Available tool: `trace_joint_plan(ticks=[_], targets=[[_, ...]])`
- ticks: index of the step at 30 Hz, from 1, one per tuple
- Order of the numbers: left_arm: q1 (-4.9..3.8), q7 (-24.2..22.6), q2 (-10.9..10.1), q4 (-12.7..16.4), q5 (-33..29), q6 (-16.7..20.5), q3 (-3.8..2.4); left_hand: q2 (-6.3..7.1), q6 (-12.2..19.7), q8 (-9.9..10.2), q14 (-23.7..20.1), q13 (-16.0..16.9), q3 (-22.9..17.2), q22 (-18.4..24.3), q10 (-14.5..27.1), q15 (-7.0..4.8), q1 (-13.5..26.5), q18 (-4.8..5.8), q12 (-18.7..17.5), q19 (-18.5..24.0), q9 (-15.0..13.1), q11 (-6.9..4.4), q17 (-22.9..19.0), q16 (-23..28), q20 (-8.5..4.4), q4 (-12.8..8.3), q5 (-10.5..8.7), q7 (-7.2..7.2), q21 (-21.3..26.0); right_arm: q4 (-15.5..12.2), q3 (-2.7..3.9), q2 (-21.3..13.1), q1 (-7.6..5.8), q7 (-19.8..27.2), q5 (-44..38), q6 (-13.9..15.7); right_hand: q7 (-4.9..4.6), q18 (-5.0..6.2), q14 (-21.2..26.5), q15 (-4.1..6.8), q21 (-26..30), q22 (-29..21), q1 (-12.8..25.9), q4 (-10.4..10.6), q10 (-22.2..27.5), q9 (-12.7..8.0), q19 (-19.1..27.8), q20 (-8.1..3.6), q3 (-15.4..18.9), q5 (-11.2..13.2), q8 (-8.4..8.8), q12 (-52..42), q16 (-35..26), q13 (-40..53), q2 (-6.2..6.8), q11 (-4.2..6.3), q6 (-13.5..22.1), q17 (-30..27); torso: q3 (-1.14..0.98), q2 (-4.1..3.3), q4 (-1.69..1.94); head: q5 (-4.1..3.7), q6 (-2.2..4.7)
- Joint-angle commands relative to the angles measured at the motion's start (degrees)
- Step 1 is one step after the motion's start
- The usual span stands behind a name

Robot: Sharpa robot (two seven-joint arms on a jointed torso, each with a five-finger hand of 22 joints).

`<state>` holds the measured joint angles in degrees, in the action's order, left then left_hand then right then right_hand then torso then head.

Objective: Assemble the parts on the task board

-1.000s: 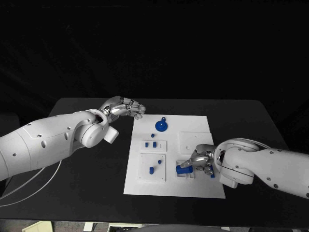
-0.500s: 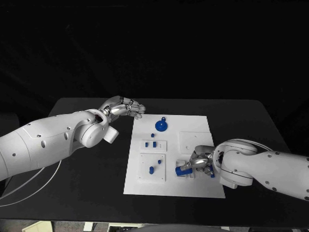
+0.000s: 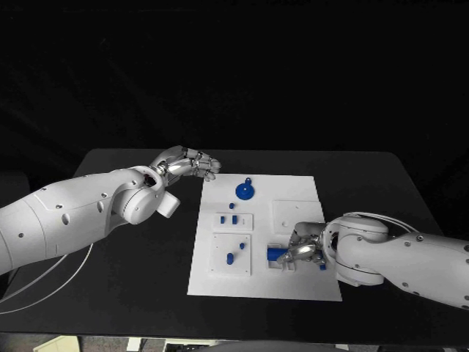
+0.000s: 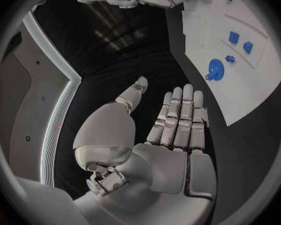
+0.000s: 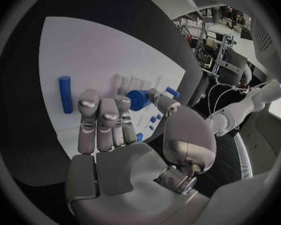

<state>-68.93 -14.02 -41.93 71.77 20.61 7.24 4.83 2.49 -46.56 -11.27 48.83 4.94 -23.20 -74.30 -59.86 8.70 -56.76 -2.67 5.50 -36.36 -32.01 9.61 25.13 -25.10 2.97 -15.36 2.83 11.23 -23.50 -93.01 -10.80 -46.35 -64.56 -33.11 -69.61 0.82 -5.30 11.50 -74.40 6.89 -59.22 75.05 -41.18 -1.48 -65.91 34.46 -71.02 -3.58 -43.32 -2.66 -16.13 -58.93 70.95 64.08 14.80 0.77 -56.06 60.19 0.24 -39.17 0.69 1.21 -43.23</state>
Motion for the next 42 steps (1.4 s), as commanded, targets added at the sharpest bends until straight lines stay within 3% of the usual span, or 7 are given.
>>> trace_joint_plan(ticks=[1,15,21,22,26,34,42], targets=[[-0.03,-0.55,0.04,0.15,-0.31,-0.44,-0.04,-0.08,0.37,-0.23,0.46,-0.10,-0.25,-0.06,-0.09,0.00,0.28,-0.65,0.34,-0.48,0.07,0.29,0.11,0.41,-0.04,0.13,0.11,-0.08,0.29,-0.20,-0.05,-0.01,0.07,0.15,-2.17,-2.08,-0.48,3.50,-0.02,-0.14,0.23,0.08,0.00,0.19,0.44,-0.03,0.43,-0.15,0.27,-0.14,0.15,0.35,-0.19,-0.06,0.38,-0.12,-0.20,-0.04,0.01,0.00,0.02,-0.06,0.00],[-0.03,-0.50,0.04,0.08,-0.31,-0.42,-0.04,-0.14,0.38,-0.26,0.47,-0.14,-0.23,-0.11,-0.08,0.01,0.44,-0.64,0.36,-0.51,0.09,0.30,0.18,0.47,-0.02,0.23,0.11,-0.07,0.35,-2.43,-0.06,-0.34,0.12,1.51,-2.59,-1.68,-0.15,3.50,-0.29,0.06,0.11,0.04,-1.11,-0.06,0.11,0.34,0.30,0.06,0.81,-0.14,-0.40,0.15,-0.32,-0.11,-1.49,0.16,-1.40,0.11,0.00,-0.01,-0.02,-0.06,0.07],[-0.03,-0.44,0.02,0.09,-0.31,-0.50,-0.04,-0.32,0.40,-0.29,0.49,-0.20,-0.19,-0.17,-0.07,0.02,0.78,-0.64,0.39,-0.53,0.12,0.31,0.29,0.56,-0.01,0.49,0.12,-0.06,0.44,-3.03,-0.06,-0.82,0.12,2.31,-3.96,-1.05,0.39,3.50,-0.27,0.42,0.29,0.02,0.39,2.81,-0.08,0.08,0.77,0.32,-2.17,-0.17,-0.76,0.38,-0.52,-0.39,-8.06,0.65,-3.06,0.19,-0.01,-0.01,0.01,-0.02,0.12],[-0.03,-0.44,0.01,0.09,-0.31,-0.49,-0.04,-0.32,0.40,-0.29,0.49,-0.21,-0.19,-0.18,-0.06,0.02,0.80,-0.64,0.39,-0.53,0.12,0.31,0.29,0.57,-0.01,0.50,0.11,-0.06,0.44,-3.14,-0.05,-0.93,0.12,2.33,-4.09,-1.04,0.46,3.50,-0.22,0.51,0.22,0.14,0.62,2.63,-0.07,-0.07,0.96,0.35,-3.32,-0.16,-0.71,0.44,-0.53,-0.43,-8.44,0.72,-3.26,0.25,-0.01,-0.01,0.00,-0.01,0.12],[-0.03,-0.41,0.02,0.09,-0.32,-0.54,-0.03,-0.32,0.41,-0.29,0.49,-0.22,-0.18,-0.19,-0.05,0.02,0.83,-0.64,0.39,-0.53,0.12,0.31,0.31,0.58,-0.01,0.51,0.12,-0.06,0.46,-3.43,-0.05,-1.41,0.11,2.25,-4.46,-1.43,0.48,3.50,-0.27,0.56,-0.41,0.54,2.78,0.34,-0.25,-0.82,1.11,0.60,-7.94,-0.10,-0.38,0.49,-0.55,-0.53,-8.79,0.79,-3.96,0.53,0.02,0.02,0.00,-0.04,0.07],[-0.03,-0.40,0.00,0.09,-0.32,-0.54,-0.03,-0.33,0.42,-0.30,0.48,-0.24,-0.19,-0.20,-0.04,0.02,0.84,-0.64,0.39,-0.52,0.13,0.31,0.33,0.61,-0.02,0.51,0.12,-0.07,0.49,-3.53,-0.05,-1.44,0.11,2.18,-5.96,-1.29,0.53,3.50,-0.48,0.58,-0.66,0.40,5.00,-2.17,-0.43,-1.40,0.84,0.67,-10.61,-0.14,-0.20,0.48,-0.70,-0.59,-9.15,0.80,-4.48,0.71,-0.02,-0.02,-0.01,0.01,0.06],[-0.03,-0.38,0.00,0.11,-0.32,-0.56,-0.03,-0.34,0.43,-0.31,0.49,-0.25,-0.20,-0.22,-0.03,0.02,0.84,-0.65,0.39,-0.51,0.14,0.31,0.36,0.63,-0.02,0.51,0.12,-0.07,0.52,-3.98,-0.04,-1.53,0.11,3.36,-7.57,3.22,0.67,3.50,-0.67,0.69,-0.82,0.26,5.56,-3.54,-0.81,-1.76,0.50,0.63,-14.16,-0.16,-0.26,0.41,-0.77,-0.65,-11.41,0.93,-5.13,0.87,0.01,-0.01,0.00,-0.05,0.14]])
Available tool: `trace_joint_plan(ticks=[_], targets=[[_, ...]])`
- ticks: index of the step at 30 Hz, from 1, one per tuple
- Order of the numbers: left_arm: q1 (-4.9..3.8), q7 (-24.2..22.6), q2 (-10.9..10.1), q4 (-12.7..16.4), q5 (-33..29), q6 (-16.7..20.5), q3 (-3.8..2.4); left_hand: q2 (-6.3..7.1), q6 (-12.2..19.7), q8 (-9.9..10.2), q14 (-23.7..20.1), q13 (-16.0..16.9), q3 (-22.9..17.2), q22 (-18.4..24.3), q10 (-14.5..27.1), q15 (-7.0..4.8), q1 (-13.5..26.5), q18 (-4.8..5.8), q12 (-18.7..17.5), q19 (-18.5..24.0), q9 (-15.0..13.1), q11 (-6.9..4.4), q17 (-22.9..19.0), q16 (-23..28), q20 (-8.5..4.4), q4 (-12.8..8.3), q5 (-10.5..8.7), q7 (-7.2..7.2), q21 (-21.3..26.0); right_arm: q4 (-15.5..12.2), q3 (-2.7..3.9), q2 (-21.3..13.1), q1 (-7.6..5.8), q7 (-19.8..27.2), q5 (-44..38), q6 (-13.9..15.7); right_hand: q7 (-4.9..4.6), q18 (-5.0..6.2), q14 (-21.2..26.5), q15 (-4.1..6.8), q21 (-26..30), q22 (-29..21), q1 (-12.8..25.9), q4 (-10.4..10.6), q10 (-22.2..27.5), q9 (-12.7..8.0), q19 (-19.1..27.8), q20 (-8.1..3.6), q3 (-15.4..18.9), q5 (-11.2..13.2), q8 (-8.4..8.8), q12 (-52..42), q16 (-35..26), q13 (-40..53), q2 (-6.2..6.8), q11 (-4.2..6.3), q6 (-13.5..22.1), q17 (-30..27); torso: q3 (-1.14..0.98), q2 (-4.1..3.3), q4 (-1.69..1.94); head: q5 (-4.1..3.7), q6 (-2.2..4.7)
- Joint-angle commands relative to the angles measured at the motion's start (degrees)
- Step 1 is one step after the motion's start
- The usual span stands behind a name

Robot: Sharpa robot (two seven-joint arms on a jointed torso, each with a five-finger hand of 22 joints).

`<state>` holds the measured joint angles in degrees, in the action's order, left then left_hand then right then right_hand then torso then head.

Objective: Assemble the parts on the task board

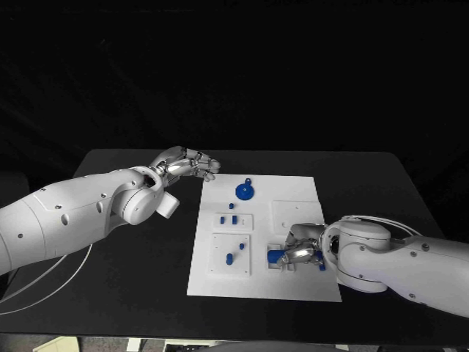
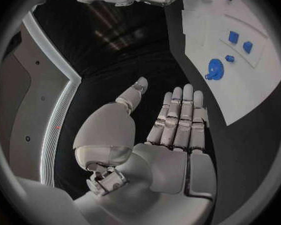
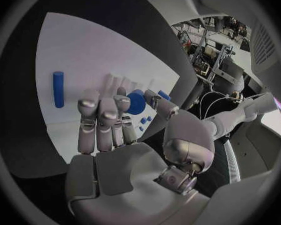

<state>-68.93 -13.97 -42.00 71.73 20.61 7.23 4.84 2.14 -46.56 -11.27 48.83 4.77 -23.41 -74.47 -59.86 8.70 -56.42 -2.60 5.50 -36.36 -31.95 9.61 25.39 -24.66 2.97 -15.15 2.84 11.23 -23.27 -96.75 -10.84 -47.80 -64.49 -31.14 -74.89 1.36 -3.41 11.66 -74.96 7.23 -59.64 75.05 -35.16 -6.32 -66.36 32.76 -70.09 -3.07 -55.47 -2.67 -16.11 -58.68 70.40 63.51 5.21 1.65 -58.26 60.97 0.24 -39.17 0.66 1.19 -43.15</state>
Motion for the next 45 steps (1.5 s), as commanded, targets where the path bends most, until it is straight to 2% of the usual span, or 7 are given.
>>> trace_joint_plan(ticks=[1,8,13,25,36,37,45], targets=[[-0.03,-0.44,0.06,0.15,-0.31,-0.57,-0.04,0.00,0.43,-0.31,0.49,-0.08,0.01,-0.06,-0.03,0.02,0.50,-0.72,0.39,-0.51,0.08,0.31,0.10,0.20,-0.02,0.30,0.12,-0.07,0.29,-0.34,0.00,-0.14,0.04,1.45,-2.52,3.32,-1.20,3.34,-0.14,0.36,-0.42,0.25,-0.39,1.23,-0.42,-0.09,-0.48,0.12,-2.21,-0.16,-0.30,0.15,-0.22,-0.09,-1.95,0.07,-3.00,0.10,0.00,-0.01,0.03,-0.05,0.08],[-0.03,-0.43,0.02,0.16,-0.31,-0.59,-0.04,0.00,0.44,-0.31,0.48,-0.09,0.01,-0.07,-0.03,0.02,0.51,-0.72,0.40,-0.51,0.08,0.31,0.11,0.21,-0.02,0.31,0.12,-0.07,0.30,-0.72,0.01,-0.32,0.04,1.85,-4.31,7.18,-1.13,3.34,-0.21,0.43,-0.47,0.16,-0.01,1.52,-0.60,-0.17,-0.71,0.11,-2.94,-0.13,-0.36,0.15,-0.21,-0.13,-2.91,0.14,-3.23,0.17,0.04,0.00,0.05,-0.05,0.14],[-0.03,-0.40,-0.04,0.19,-0.31,-0.63,-0.04,-0.02,0.44,-0.32,0.48,-0.10,0.01,-0.08,-0.02,0.02,0.54,-0.72,0.40,-0.51,0.09,0.31,0.13,0.22,-0.02,0.33,0.12,-0.07,0.32,-0.62,0.01,-0.33,0.04,0.98,-5.69,7.29,-1.10,3.34,-0.25,0.47,-0.52,0.12,0.17,1.67,-0.71,-0.20,-0.85,0.09,-3.17,-0.13,-0.40,0.14,-0.19,-0.15,-2.97,0.18,-3.35,0.20,0.04,-0.02,0.06,-0.03,0.13],[-0.03,-0.25,-0.14,0.19,-0.31,-0.74,-0.03,-0.02,0.45,-0.33,0.48,-0.12,0.02,-0.10,-0.01,0.02,0.59,-0.72,0.40,-0.51,0.10,0.32,0.17,0.26,-0.01,0.36,0.11,-0.07,0.36,0.61,0.01,-0.01,0.04,-1.33,-5.64,0.66,-1.12,3.34,-0.30,0.49,-0.59,0.03,0.48,0.91,-0.76,-0.38,-1.06,-0.02,-3.51,-0.12,-0.30,0.25,-0.23,-0.22,-1.89,0.17,-3.28,0.27,0.02,-0.02,0.06,0.01,0.06],[-0.03,-0.22,-0.14,0.24,-0.31,-0.72,-0.03,-0.01,0.46,-0.33,0.47,-0.14,0.03,-0.12,0.00,0.03,0.65,-0.71,0.41,-0.51,0.11,0.33,0.19,0.29,-0.01,0.39,0.11,-0.07,0.38,1.95,0.01,1.09,0.04,-1.95,-7.44,1.36,-1.26,3.34,-0.28,0.35,-0.47,-0.09,1.97,1.35,-0.55,-0.54,-0.97,0.12,-2.12,-0.11,-0.16,0.41,-0.42,-0.26,-0.23,0.02,-3.06,0.25,0.01,-0.04,0.05,-0.04,0.14],[-0.03,-0.21,-0.15,0.23,-0.31,-0.71,-0.03,-0.01,0.46,-0.33,0.47,-0.14,0.03,-0.12,0.00,0.03,0.66,-0.71,0.41,-0.50,0.11,0.33,0.20,0.30,-0.01,0.39,0.11,-0.06,0.39,2.11,0.01,1.22,0.04,-1.97,-7.49,1.32,-1.28,3.34,-0.30,0.32,-0.49,-0.11,2.60,1.57,-0.56,-0.56,-1.01,0.17,-1.38,-0.11,-0.17,0.41,-0.44,-0.27,0.72,-0.01,-3.08,0.25,0.01,-0.04,0.06,-0.03,0.12],[-0.03,-0.21,-0.19,0.26,-0.31,-0.72,-0.03,-0.01,0.48,-0.34,0.47,-0.16,0.04,-0.14,0.01,0.04,0.72,-0.71,0.41,-0.51,0.12,0.33,0.22,0.33,0.00,0.43,0.11,-0.06,0.41,2.79,-0.01,1.80,0.06,-2.59,-8.33,-1.53,-1.32,3.34,-0.32,0.31,-0.35,-0.25,3.31,2.23,-0.44,-0.70,-0.96,0.11,-0.38,-0.12,-0.05,0.52,-0.60,-0.30,2.45,-0.03,-2.85,0.25,0.05,-0.01,0.03,-0.02,0.09]])
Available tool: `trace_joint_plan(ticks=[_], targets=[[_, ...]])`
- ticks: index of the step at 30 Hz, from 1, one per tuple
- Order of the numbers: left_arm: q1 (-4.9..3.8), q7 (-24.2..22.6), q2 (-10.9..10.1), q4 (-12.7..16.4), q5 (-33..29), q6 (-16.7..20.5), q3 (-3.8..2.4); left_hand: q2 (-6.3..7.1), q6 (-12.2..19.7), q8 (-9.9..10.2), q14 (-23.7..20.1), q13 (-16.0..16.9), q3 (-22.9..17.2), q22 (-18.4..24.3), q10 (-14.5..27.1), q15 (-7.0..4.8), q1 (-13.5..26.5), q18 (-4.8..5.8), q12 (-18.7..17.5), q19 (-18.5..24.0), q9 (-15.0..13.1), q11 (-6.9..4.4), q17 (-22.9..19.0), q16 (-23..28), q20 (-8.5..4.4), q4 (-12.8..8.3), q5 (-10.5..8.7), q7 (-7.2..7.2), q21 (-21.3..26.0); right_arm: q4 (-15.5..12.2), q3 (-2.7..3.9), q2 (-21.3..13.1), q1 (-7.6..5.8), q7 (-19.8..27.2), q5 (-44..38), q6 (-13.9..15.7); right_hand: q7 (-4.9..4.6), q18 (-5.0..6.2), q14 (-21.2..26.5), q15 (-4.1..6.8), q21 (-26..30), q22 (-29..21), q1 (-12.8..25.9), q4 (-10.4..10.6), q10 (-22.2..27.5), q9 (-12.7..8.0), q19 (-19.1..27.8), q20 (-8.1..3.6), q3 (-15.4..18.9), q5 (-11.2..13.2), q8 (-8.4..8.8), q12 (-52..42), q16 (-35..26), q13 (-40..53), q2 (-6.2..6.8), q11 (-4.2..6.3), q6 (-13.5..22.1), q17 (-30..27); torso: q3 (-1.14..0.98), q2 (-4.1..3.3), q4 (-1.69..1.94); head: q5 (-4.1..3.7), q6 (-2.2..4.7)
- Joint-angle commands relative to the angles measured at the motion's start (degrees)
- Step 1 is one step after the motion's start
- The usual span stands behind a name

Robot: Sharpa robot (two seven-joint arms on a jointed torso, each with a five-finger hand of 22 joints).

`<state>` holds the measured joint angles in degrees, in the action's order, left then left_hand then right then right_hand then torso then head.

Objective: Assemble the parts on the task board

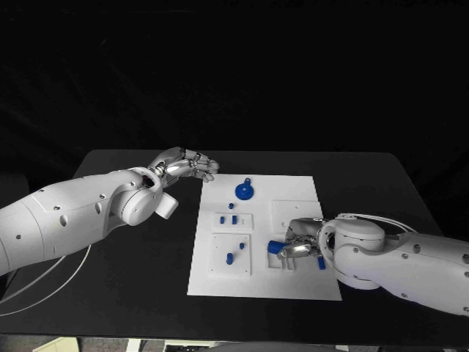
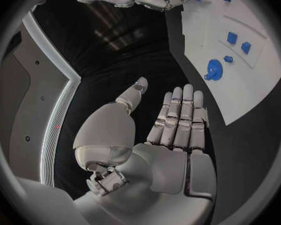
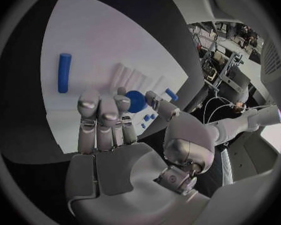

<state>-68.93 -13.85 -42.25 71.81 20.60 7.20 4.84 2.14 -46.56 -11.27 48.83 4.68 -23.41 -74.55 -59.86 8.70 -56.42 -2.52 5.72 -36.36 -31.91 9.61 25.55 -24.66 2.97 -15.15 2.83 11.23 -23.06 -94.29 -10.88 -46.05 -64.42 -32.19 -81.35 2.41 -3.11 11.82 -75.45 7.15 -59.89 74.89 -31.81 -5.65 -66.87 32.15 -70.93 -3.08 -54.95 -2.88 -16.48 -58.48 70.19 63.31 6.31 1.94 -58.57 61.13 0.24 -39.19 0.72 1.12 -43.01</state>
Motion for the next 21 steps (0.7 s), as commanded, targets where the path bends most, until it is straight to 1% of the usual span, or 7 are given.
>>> trace_joint_plan(ticks=[1,7,8,10,11,14,21], targets=[[-0.03,-0.34,0.08,0.18,-0.30,-0.68,-0.04,-0.01,0.48,-0.34,0.47,-0.07,0.04,-0.06,0.01,0.03,0.73,-0.80,0.19,-0.51,0.08,0.33,0.07,0.33,0.00,0.43,0.11,-0.06,0.20,0.29,0.03,0.10,-0.02,-1.58,-1.81,-3.14,-1.65,3.18,0.18,0.37,-0.05,-0.14,0.18,1.79,0.13,-0.12,-0.08,0.13,-0.65,0.10,0.36,0.37,-0.44,-0.11,1.95,-0.35,-2.46,0.07,0.05,0.02,-0.03,0.03,-0.03],[-0.03,-0.34,0.07,0.20,-0.30,-0.70,-0.04,-0.02,0.49,-0.34,0.46,-0.08,0.05,-0.08,0.01,0.04,0.79,-0.79,0.20,-0.51,0.08,0.34,0.09,0.36,0.00,0.47,0.11,-0.06,0.22,-0.02,0.03,0.35,-0.01,-1.22,-1.03,-3.61,-1.80,3.18,0.19,0.23,0.16,-0.34,1.30,3.35,0.34,-0.20,-0.06,0.18,1.38,0.10,0.46,0.52,-0.75,-0.17,4.84,-0.49,-2.17,-0.02,0.02,0.03,0.02,-0.02,-0.04],[-0.03,-0.34,0.06,0.21,-0.30,-0.68,-0.04,-0.03,0.49,-0.35,0.47,-0.09,0.05,-0.08,0.01,0.04,0.81,-0.79,0.20,-0.51,0.09,0.33,0.10,0.36,0.00,0.49,0.11,-0.06,0.23,-0.10,0.03,0.38,-0.01,-1.14,-0.86,-3.67,-1.80,3.18,0.17,0.22,0.17,-0.37,1.58,3.73,0.33,-0.19,-0.09,0.19,2.02,0.11,0.44,0.52,-0.78,-0.17,5.76,-0.50,-2.17,-0.03,0.02,0.03,0.01,-0.01,-0.04],[-0.03,-0.33,0.04,0.21,-0.30,-0.66,-0.04,-0.03,0.49,-0.35,0.47,-0.09,0.05,-0.09,0.01,0.04,0.82,-0.79,0.20,-0.51,0.09,0.34,0.10,0.37,0.00,0.50,0.11,-0.06,0.23,-0.27,0.03,0.40,0.00,-0.91,-0.29,-3.83,-1.79,3.18,0.10,0.21,0.06,-0.35,1.39,3.64,0.29,-0.15,-0.18,0.16,3.34,0.10,0.37,0.47,-0.78,-0.14,8.67,-0.49,-2.18,0.00,0.04,0.02,0.01,-0.03,-0.02],[-0.03,-0.33,0.04,0.21,-0.30,-0.65,-0.04,-0.04,0.49,-0.35,0.47,-0.09,0.05,-0.09,0.02,0.04,0.83,-0.79,0.20,-0.51,0.09,0.34,0.11,0.37,0.00,0.51,0.11,-0.06,0.24,-0.33,0.03,0.40,0.00,-0.86,0.19,-3.76,-1.77,3.18,0.07,0.23,0.05,-0.37,1.23,4.04,0.27,-0.12,-0.22,0.13,4.04,0.11,0.33,0.46,-0.80,-0.14,9.31,-0.47,-2.18,0.01,0.03,0.02,0.00,-0.03,-0.03],[-0.03,-0.32,0.04,0.21,-0.30,-0.68,-0.04,-0.04,0.49,-0.35,0.47,-0.10,0.05,-0.10,0.02,0.04,0.85,-0.79,0.21,-0.51,0.09,0.33,0.12,0.38,0.00,0.52,0.11,-0.06,0.25,-0.41,0.03,0.39,0.01,-0.61,0.29,-3.60,-1.75,3.18,0.06,0.26,0.06,-0.40,0.86,4.91,0.29,-0.06,-0.13,0.06,6.44,0.08,0.26,0.46,-0.85,-0.13,10.13,-0.46,-2.07,0.07,0.03,0.03,0.00,-0.01,0.02],[-0.03,-0.32,0.01,0.20,-0.30,-0.65,-0.04,-0.04,0.50,-0.36,0.47,-0.11,0.05,-0.12,0.02,0.04,0.88,-0.80,0.21,-0.51,0.10,0.33,0.14,0.40,0.00,0.55,0.12,-0.06,0.27,-0.73,0.03,0.29,0.04,0.00,0.86,-3.05,-1.64,3.18,0.29,0.39,0.15,-0.31,0.39,5.99,0.52,0.07,0.59,-0.21,12.36,0.07,0.14,0.52,-0.94,-0.07,10.34,-0.34,-1.81,0.31,-0.01,0.03,-0.02,0.10,0.02]])
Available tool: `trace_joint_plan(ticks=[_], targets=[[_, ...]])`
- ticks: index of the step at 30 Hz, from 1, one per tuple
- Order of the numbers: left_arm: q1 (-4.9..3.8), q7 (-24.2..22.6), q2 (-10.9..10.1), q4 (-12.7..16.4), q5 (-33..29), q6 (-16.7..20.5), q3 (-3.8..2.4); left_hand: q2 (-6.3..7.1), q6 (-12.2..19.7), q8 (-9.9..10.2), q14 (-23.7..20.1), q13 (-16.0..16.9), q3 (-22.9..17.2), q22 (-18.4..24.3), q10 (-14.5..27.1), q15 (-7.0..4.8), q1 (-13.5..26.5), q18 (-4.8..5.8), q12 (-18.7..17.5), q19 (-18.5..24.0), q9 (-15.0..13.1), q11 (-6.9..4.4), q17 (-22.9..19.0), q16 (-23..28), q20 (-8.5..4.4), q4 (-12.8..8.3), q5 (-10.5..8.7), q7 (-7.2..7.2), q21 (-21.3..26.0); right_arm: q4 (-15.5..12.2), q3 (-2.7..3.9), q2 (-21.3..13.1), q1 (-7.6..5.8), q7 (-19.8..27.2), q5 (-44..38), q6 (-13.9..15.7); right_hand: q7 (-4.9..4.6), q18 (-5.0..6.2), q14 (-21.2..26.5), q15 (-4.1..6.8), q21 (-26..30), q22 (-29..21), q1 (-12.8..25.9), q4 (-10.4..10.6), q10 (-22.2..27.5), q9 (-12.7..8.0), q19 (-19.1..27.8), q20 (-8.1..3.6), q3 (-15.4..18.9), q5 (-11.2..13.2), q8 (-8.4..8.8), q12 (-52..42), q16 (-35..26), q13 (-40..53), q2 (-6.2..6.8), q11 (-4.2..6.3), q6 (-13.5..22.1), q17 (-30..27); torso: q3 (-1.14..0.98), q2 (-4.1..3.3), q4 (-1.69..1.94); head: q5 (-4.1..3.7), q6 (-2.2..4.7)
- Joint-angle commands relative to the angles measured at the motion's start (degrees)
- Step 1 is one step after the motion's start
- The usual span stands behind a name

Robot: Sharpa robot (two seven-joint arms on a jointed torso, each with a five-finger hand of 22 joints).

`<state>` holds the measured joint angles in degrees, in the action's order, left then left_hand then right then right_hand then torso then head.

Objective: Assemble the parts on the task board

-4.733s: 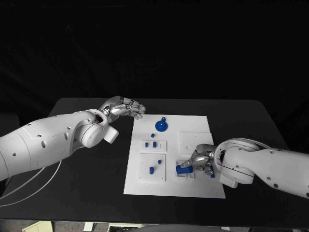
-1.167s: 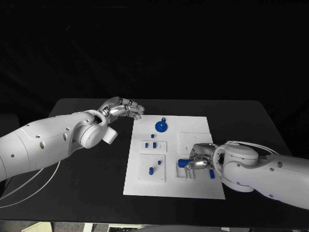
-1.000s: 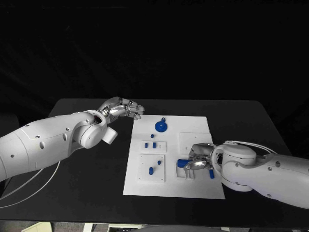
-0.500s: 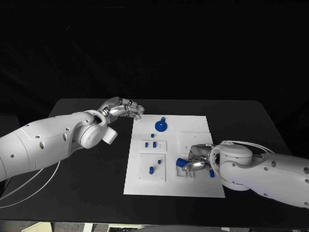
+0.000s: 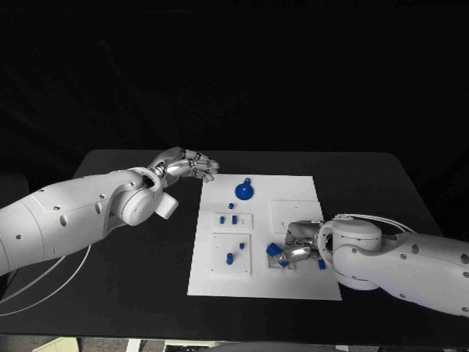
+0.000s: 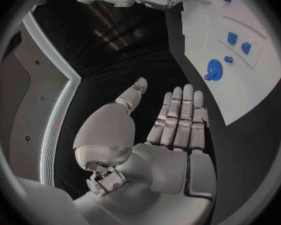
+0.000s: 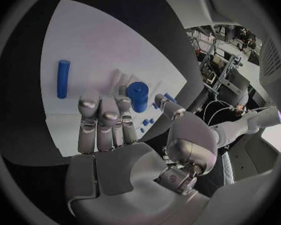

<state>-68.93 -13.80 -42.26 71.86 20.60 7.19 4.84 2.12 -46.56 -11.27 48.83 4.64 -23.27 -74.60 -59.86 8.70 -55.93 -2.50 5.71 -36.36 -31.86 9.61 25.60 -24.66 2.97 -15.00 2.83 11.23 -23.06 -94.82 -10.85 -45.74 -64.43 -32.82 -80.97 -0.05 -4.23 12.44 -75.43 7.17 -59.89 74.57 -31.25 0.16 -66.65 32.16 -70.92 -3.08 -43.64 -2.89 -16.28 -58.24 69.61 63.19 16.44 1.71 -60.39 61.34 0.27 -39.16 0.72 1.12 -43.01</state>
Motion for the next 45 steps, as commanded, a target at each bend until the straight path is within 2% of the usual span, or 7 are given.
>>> trace_joint_plan(ticks=[1,12,18,29,35,38,45], targets=[[-0.03,-0.37,0.01,0.16,-0.30,-0.65,-0.04,-0.02,0.51,-0.36,0.47,-0.07,-0.09,-0.07,0.02,0.04,0.39,-0.82,0.21,-0.51,0.05,0.33,0.10,0.41,0.00,0.40,0.12,-0.06,0.27,-0.25,0.00,-0.03,0.05,0.73,0.50,-0.57,-0.49,2.56,0.30,0.39,0.15,0.03,-0.25,0.31,0.33,0.08,0.65,-0.26,1.56,0.08,-0.07,0.29,-0.37,0.06,0.22,-0.09,0.03,0.13,-0.03,-0.01,-0.02,0.10,0.01],[-0.03,-0.27,-0.02,0.16,-0.30,-0.68,-0.03,-0.03,0.52,-0.36,0.48,-0.09,-0.11,-0.10,0.03,0.04,0.40,-0.83,0.22,-0.52,0.06,0.33,0.14,0.43,-0.01,0.42,0.12,-0.06,0.30,-0.85,0.00,-0.46,0.08,1.64,0.56,1.77,-0.31,2.56,0.39,0.58,0.17,0.04,-1.80,1.35,0.27,0.27,0.91,-0.70,3.82,0.04,-0.29,0.26,-0.38,0.12,-1.28,0.10,-0.03,0.34,-0.03,-0.02,-0.02,0.11,0.05],[-0.03,-0.24,-0.02,0.19,-0.30,-0.73,-0.03,-0.05,0.54,-0.36,0.48,-0.10,-0.12,-0.11,0.03,0.04,0.41,-0.83,0.23,-0.52,0.07,0.33,0.16,0.45,-0.01,0.43,0.12,-0.06,0.31,-1.20,0.01,-0.80,0.08,2.36,0.56,1.78,0.00,2.55,0.20,0.83,-0.09,0.12,-6.81,2.80,-0.35,0.20,0.70,-1.00,-4.37,0.07,-0.65,0.16,-0.27,0.10,-9.47,0.39,-0.99,0.55,-0.03,-0.02,-0.02,0.13,0.05],[-0.03,-0.16,-0.04,0.20,-0.30,-0.77,-0.03,-0.04,0.56,-0.37,0.46,-0.12,-0.16,-0.15,0.05,0.03,0.35,-0.84,0.23,-0.51,0.09,0.33,0.20,0.50,-0.01,0.39,0.13,-0.06,0.36,-1.26,0.01,-0.72,0.08,3.10,0.56,1.53,0.15,2.56,-0.02,0.81,-1.19,0.67,-2.92,-3.36,-1.27,-0.77,0.59,0.17,-16.09,-0.14,-0.86,0.39,-0.15,0.22,-14.46,0.52,-2.80,0.86,-0.01,-0.01,-0.05,0.02,0.03],[-0.03,-0.16,-0.02,0.18,-0.30,-0.75,-0.03,-0.04,0.57,-0.37,0.46,-0.13,-0.18,-0.16,0.05,0.04,0.34,-0.84,0.23,-0.51,0.09,0.33,0.22,0.52,-0.01,0.38,0.13,-0.06,0.38,-1.29,0.01,-0.60,0.08,4.16,1.47,1.90,0.15,2.55,-0.13,0.79,-1.24,0.55,-1.17,-4.05,-1.42,-1.03,0.37,0.34,-15.88,0.01,-0.87,0.50,-0.21,0.27,-13.54,0.49,-3.05,0.84,-0.01,-0.01,-0.02,-0.12,0.06],[-0.03,-0.10,-0.03,0.17,-0.30,-0.76,-0.03,-0.05,0.57,-0.38,0.46,-0.14,-0.18,-0.17,0.06,0.04,0.35,-0.84,0.23,-0.51,0.10,0.33,0.23,0.53,-0.01,0.39,0.13,-0.06,0.38,-1.32,0.02,-0.60,0.08,5.39,2.29,1.56,0.02,2.19,-0.23,0.67,-1.36,0.40,3.25,-3.14,-1.56,-1.02,-0.07,0.60,-9.86,0.17,-0.96,0.51,-0.17,0.34,-9.18,0.45,-3.05,0.86,0.01,-0.01,0.00,-0.07,0.08],[-0.03,0.01,-0.06,0.16,-0.30,-0.78,-0.03,-0.07,0.58,-0.38,0.45,-0.15,-0.19,-0.18,0.07,0.04,0.36,-0.84,0.23,-0.51,0.10,0.34,0.25,0.56,0.00,0.40,0.13,-0.05,0.40,-1.16,0.02,-1.10,0.08,6.28,1.51,1.17,0.34,2.56,-0.21,1.07,-1.00,-0.08,1.32,-2.54,-1.52,-0.86,-0.18,-0.29,-3.65,0.10,-1.18,0.76,-0.28,0.51,-3.65,0.70,-2.74,0.88,0.00,-0.01,-0.03,-0.11,0.11]])
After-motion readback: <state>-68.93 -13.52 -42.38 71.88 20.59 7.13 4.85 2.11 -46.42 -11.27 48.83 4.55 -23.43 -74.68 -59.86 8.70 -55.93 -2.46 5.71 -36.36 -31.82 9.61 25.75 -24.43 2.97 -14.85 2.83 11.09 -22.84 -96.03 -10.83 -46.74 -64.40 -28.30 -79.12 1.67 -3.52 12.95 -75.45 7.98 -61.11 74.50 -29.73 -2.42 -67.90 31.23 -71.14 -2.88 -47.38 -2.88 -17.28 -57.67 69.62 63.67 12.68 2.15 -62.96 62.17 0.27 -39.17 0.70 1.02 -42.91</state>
